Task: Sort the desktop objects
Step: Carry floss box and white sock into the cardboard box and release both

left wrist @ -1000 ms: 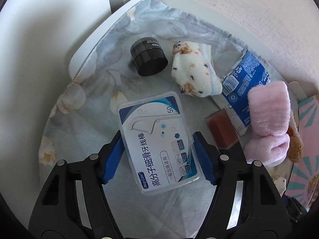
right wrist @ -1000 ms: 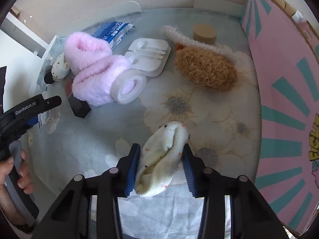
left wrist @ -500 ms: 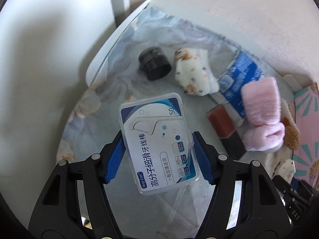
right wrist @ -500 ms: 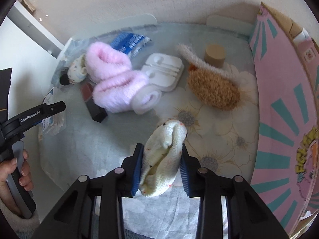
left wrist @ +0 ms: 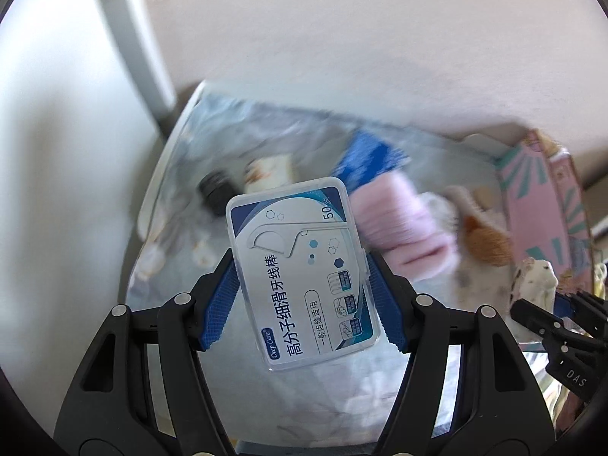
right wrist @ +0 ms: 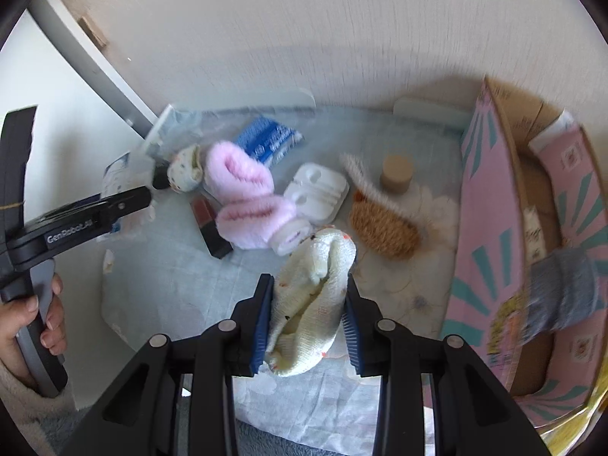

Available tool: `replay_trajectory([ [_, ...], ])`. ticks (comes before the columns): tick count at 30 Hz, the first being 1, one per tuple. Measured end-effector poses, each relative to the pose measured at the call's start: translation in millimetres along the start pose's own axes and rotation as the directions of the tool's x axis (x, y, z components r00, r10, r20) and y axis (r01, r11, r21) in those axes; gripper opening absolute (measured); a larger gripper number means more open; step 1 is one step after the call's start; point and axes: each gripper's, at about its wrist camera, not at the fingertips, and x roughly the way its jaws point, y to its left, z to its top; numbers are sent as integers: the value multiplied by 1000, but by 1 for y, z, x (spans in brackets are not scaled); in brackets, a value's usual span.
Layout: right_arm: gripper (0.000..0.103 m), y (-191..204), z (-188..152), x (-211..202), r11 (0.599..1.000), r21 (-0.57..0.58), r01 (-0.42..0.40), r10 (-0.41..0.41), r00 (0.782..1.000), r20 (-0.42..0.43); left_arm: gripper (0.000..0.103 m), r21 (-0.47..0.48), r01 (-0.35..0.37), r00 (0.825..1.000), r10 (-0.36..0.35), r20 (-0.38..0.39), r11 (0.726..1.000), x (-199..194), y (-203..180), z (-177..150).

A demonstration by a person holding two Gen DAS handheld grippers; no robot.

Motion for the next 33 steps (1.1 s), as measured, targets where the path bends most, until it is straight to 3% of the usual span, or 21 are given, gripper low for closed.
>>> replay_trajectory([
  [4,31,-6,11,-23,999,-32,-15,15,1000,25,63,47,59,998,-60,14,997,-8,-24,16],
  [7,31,-13,17,-40,998,-63,18,-14,998,55,63,93,104,994,-106,20,990,-19,-44,28],
  [18,31,-75,29,-90,994,-29,107,-102,986,132,63,311,194,973,-223,59,930,-47,-144,74],
  [28,31,-142,19,-107,983,6,182,-182,981,67,63,471,282,951,-307,-25,836,-43,-263,76],
  [29,31,-147,16,-106,985,-91,144,-140,989,50,63,478,289,951,-308,-41,830,-39,-274,75],
  [33,31,-163,6,-95,989,-97,113,-114,994,4,63,496,306,949,-305,-84,813,-22,-313,69],
])
